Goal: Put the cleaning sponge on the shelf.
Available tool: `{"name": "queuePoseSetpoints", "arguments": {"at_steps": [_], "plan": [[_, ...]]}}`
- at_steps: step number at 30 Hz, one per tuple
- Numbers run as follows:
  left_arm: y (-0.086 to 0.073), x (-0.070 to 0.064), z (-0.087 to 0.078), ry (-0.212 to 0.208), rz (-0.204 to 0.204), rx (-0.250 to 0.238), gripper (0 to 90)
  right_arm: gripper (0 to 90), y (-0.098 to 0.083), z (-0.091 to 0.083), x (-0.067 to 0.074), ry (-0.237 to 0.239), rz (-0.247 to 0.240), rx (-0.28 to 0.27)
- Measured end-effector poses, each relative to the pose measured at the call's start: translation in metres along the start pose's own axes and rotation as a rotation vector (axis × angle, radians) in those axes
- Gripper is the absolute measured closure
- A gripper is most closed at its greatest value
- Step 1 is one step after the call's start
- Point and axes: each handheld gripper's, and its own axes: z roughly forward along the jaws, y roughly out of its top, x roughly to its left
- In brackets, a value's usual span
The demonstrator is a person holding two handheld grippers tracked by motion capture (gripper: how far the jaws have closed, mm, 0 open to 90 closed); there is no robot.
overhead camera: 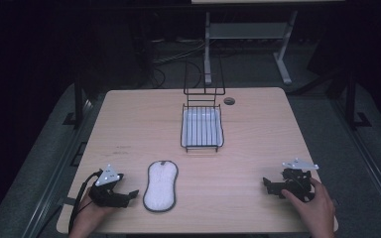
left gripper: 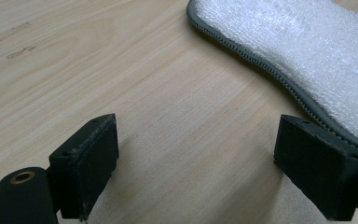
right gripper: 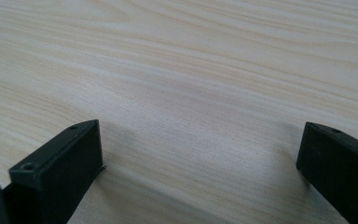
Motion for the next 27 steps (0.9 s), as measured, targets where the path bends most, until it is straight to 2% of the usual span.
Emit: {"name": "queuePoseSetpoints", "arguments": {"at_steps": [16, 21, 22, 23, 24, 25, 27], "plan": [[0.001, 0.001, -0.002, 0.001, 0.005, 0.008, 15.6, 0.0, 0.000, 0.000, 0.000, 0.000, -0.002, -0.001], [0.005, 0.002, -0.007, -0.006, 0.018, 0.008, 34.4, 0.0, 0.000, 0.000, 0.000, 0.000, -0.001, 0.000], [0.007, 0.002, -0.008, -0.011, 0.018, 0.004, 34.4, 0.0, 0.000, 0.000, 0.000, 0.000, -0.001, -0.001], [0.008, 0.002, -0.009, -0.016, 0.013, 0.000, 38.8, 0.0, 0.000, 0.000, 0.000, 0.000, -0.002, -0.001], [0.010, 0.002, -0.011, -0.028, 0.011, 0.006, 44.4, 0.0, 0.000, 0.000, 0.000, 0.000, -0.003, -0.001], [0.013, 0.002, -0.012, -0.033, 0.002, 0.007, 57.8, 0.0, 0.000, 0.000, 0.000, 0.000, -0.004, -0.001], [0.014, 0.002, -0.013, -0.037, -0.001, 0.013, 69.8, 0.0, 0.000, 0.000, 0.000, 0.000, -0.004, -0.001]]}}
